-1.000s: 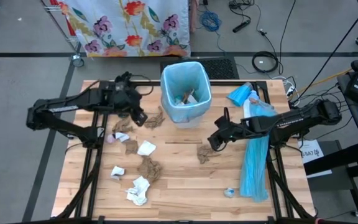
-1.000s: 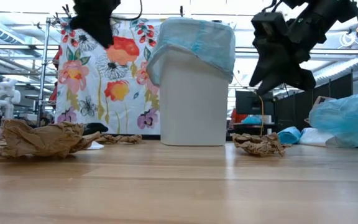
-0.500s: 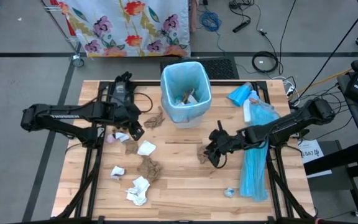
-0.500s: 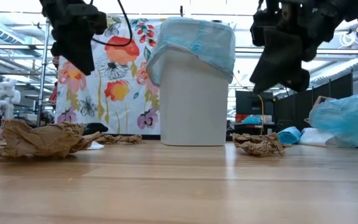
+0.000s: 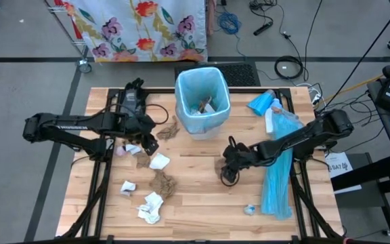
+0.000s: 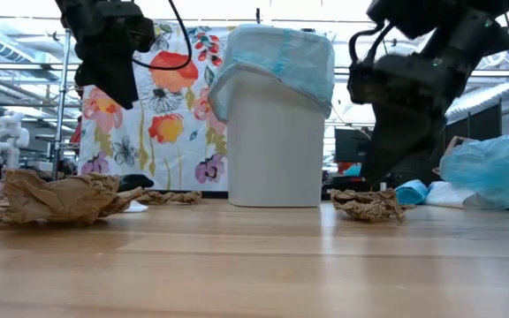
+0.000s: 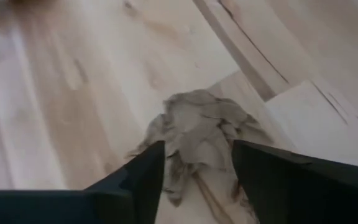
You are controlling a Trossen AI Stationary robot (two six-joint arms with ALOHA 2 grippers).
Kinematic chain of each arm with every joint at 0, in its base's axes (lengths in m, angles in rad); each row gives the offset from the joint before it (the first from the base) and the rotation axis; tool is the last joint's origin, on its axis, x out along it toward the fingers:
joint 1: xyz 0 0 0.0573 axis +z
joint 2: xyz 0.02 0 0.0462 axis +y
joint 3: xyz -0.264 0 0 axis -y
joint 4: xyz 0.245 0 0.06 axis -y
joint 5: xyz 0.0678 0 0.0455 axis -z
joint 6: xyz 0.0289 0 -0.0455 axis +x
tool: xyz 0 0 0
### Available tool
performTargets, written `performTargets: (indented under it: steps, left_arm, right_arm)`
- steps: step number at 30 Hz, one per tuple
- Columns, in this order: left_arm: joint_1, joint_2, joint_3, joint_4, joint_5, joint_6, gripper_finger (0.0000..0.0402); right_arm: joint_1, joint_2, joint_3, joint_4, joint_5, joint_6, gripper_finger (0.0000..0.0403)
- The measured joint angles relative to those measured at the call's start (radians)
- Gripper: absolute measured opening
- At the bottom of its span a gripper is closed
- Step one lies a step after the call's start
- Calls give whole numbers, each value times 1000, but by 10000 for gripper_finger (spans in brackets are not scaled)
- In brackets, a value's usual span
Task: Place trash/remove bag and relplace
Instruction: Put the brown napkin into the trash bin
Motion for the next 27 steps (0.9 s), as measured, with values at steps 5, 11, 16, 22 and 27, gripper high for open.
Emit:
performTargets:
  steps: [5,11,16,22,27]
  left_arm:
    - [0,0,0,0,6,-2,130]
    - [0,0,0,0,10,-27,130]
    - [0,0,0,21,18,-27,130]
    - [0,0,0,26,19,-29,130]
    - [0,1,0,25,19,-27,130]
  right_arm:
    - [-16,52,0,30,4,-2,246]
    - [-24,160,4,140,20,-4,288]
    - [-21,248,14,251,29,24,262]
    - [-15,287,68,241,2,48,109]
    - [-15,290,136,204,-48,3,14]
